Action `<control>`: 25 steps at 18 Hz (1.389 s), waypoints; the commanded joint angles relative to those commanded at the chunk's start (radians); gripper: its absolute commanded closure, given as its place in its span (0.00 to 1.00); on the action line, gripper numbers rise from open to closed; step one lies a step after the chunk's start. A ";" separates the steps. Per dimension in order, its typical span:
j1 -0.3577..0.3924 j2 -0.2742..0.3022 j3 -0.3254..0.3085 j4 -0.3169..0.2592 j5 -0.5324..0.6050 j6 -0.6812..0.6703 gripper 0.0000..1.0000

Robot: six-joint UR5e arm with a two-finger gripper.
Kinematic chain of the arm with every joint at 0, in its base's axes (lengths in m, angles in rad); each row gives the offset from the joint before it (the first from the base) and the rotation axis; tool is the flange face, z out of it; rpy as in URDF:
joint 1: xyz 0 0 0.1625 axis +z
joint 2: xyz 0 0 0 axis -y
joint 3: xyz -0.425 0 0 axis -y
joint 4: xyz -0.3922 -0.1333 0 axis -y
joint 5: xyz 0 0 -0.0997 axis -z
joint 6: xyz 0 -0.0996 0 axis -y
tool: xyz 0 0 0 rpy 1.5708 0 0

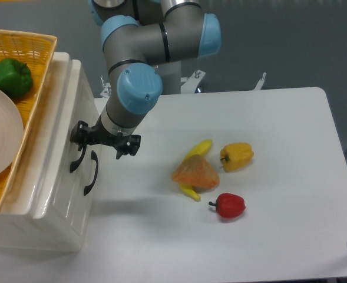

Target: Slide the top white drawer open

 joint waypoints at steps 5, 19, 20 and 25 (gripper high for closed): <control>-0.006 0.000 -0.002 0.002 0.000 0.000 0.00; -0.008 -0.011 0.000 0.006 0.043 0.002 0.00; -0.008 -0.012 0.000 0.006 0.043 0.002 0.00; -0.006 -0.014 0.002 0.008 0.043 0.002 0.00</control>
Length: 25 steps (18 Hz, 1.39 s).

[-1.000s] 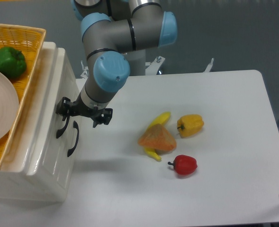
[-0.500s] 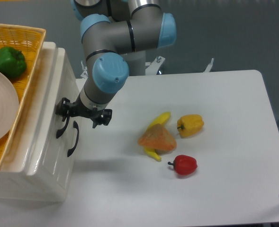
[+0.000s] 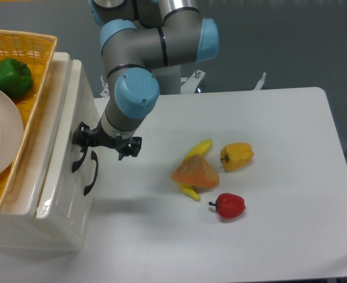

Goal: Slide the top white drawer open
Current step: 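Pull the handle away from the cabinet to slide the drawer out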

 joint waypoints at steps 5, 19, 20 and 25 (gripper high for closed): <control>0.005 0.002 0.002 0.000 0.002 0.002 0.00; 0.037 -0.002 0.006 -0.003 0.054 0.067 0.00; 0.043 -0.002 0.006 -0.002 0.054 0.069 0.00; 0.058 -0.002 0.012 -0.002 0.054 0.084 0.00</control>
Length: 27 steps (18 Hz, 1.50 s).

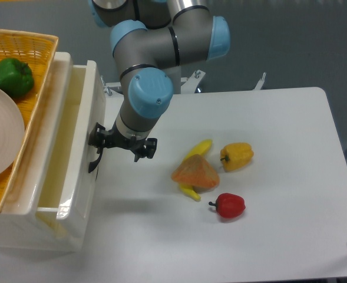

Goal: Slide the top white drawer open
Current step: 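Pull the handle away from the cabinet to slide the drawer out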

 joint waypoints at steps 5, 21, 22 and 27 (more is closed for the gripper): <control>0.012 -0.006 0.009 -0.002 0.002 0.002 0.00; 0.021 -0.032 0.045 -0.006 0.023 0.028 0.00; 0.026 -0.034 0.045 -0.008 0.023 0.034 0.00; 0.038 -0.032 0.048 -0.009 0.023 0.037 0.00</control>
